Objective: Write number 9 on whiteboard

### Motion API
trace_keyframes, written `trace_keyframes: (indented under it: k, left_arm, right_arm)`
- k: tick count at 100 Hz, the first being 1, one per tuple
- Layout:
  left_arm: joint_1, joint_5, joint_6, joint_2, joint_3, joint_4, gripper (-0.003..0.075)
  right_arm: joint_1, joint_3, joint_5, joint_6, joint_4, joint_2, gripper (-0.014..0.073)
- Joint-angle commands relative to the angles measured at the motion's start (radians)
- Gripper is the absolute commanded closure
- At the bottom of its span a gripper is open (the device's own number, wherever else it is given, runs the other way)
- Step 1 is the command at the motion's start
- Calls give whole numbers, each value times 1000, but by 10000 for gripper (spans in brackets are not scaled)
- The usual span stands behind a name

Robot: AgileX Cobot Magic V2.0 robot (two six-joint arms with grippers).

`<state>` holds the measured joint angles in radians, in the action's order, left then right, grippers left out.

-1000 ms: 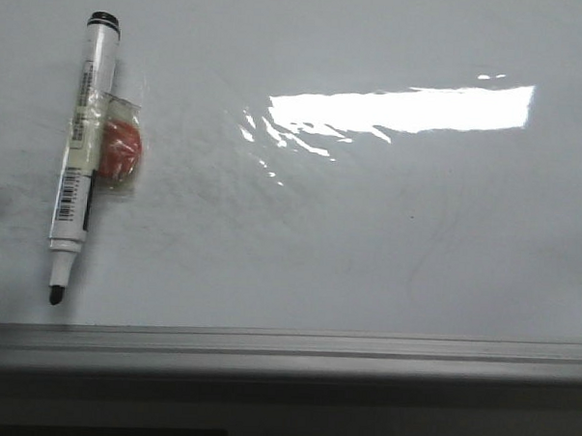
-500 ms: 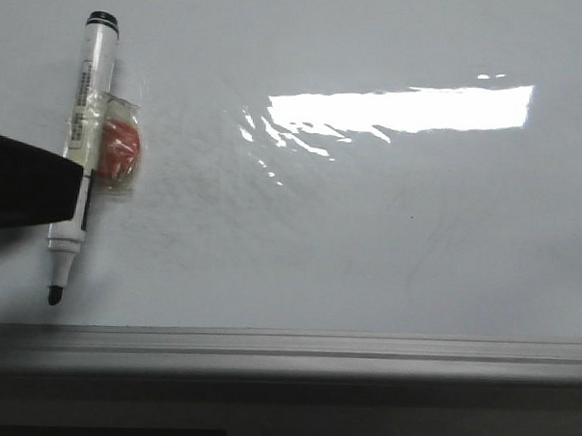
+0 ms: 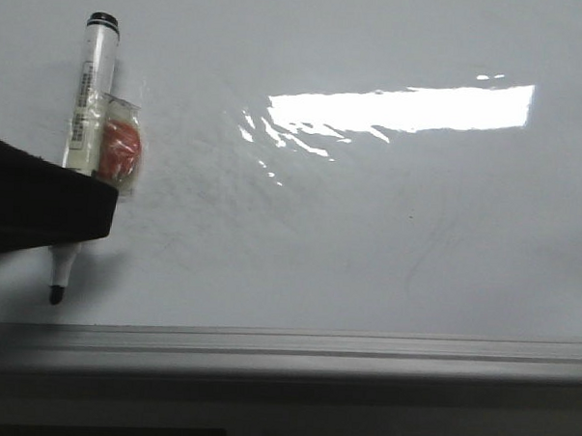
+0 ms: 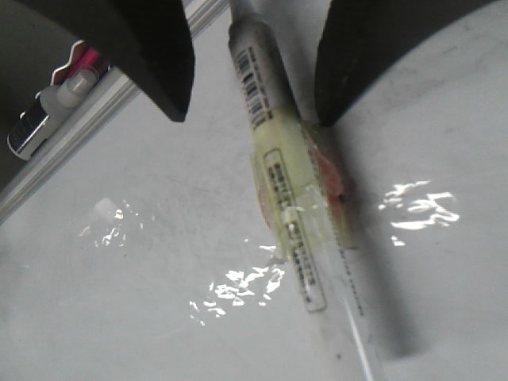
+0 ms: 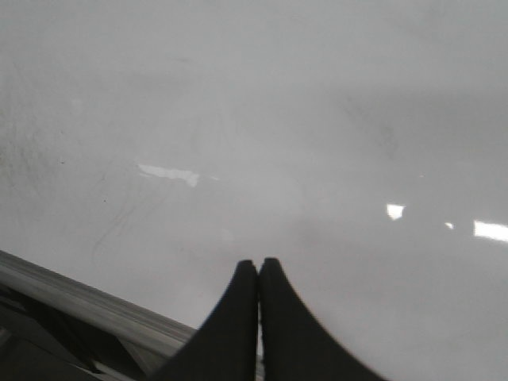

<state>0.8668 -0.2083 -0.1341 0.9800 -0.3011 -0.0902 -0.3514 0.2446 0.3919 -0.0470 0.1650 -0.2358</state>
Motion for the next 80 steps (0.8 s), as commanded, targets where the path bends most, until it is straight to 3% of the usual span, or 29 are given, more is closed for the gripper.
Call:
trace_keyframes:
  k: [1, 18, 49, 68, 80]
  left_arm:
    - [-2, -62, -9, 10, -28, -25, 460]
    - [-2, -55, -9, 10, -28, -25, 742]
    - [-2, -53, -8, -4, -28, -5, 741]
    - [0, -42, -8, -60, -28, 129, 741]
    - [7, -40, -5, -84, -28, 278, 741]
  right_arm:
    - [-1, 35, -70, -8, 5, -20, 657]
    - [-1, 35, -70, -8, 5, -20, 657]
    - [-1, 35, -74, -8, 5, -20, 657]
    - [-38, 57, -33, -10, 38, -22, 657]
    - [-105, 107, -9, -117, 56, -54, 657]
